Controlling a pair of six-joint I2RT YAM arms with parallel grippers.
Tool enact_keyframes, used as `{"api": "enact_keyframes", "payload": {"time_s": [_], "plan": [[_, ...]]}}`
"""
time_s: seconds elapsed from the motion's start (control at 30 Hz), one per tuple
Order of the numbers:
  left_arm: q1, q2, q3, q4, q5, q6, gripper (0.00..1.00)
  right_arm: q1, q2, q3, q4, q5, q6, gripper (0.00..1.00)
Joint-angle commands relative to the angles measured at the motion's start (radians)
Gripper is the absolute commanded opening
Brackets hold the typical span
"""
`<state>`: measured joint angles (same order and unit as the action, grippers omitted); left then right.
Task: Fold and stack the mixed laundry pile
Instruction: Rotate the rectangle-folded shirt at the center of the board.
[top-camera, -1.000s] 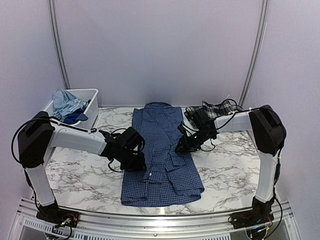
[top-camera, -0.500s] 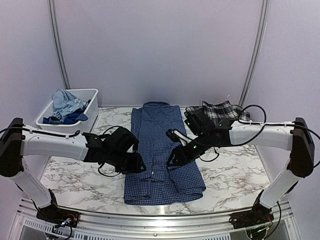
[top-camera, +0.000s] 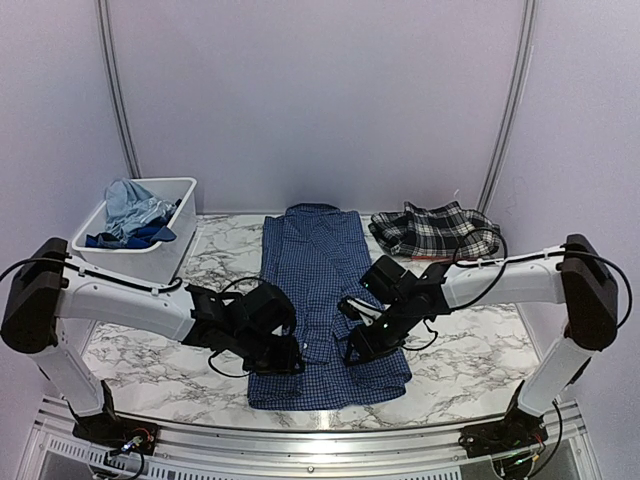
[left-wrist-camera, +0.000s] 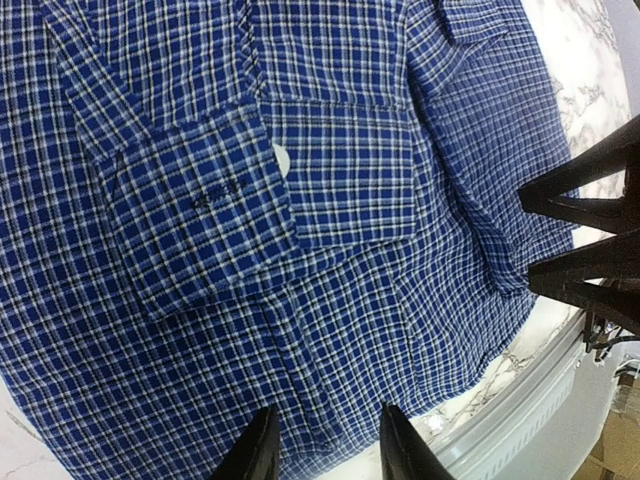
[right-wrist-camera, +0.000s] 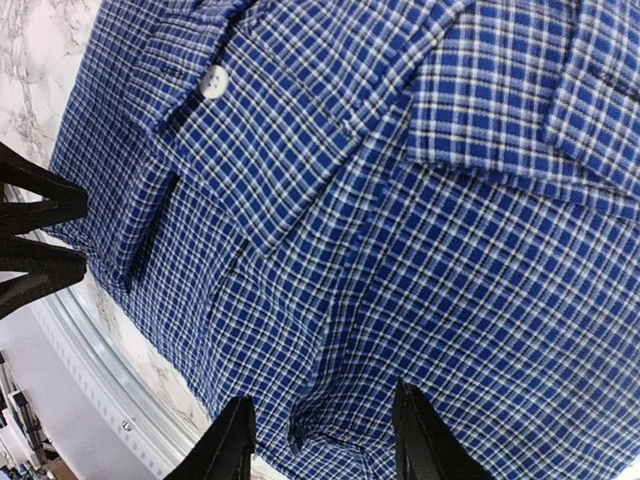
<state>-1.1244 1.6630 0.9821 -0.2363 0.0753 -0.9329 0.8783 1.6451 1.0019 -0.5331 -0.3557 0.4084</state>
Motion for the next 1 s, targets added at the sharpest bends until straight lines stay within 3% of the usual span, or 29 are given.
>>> {"api": "enact_keyframes", "payload": {"time_s": [0.0,0.3,0.5,0.6,0.67,0.97], "plan": [[-0.002,0.043,0.025,-0.026,0.037,-0.011,0.36,0.022,0.045,0.003,0.028,0.007,0.02,0.43],[-0.015,0.09,0.035,-0.026,0.06,0.006,0.3,0.035,0.075,-0.025,0.075,-0.024,0.05,0.3],[-0.015,0.119,0.048,-0.027,0.063,0.021,0.22,0.037,0.085,-0.031,0.105,-0.043,0.066,0.09],[-0.015,0.131,0.057,-0.027,0.063,0.025,0.11,0.037,0.089,-0.029,0.11,-0.055,0.072,0.01],[-0.015,0.125,0.061,-0.026,0.062,0.03,0.0,0.037,0.079,-0.018,0.101,-0.054,0.072,0.0],[-0.015,0.044,0.135,-0.023,0.085,0.092,0.0,0.037,0.039,0.148,0.02,-0.127,0.062,0.0]]}}
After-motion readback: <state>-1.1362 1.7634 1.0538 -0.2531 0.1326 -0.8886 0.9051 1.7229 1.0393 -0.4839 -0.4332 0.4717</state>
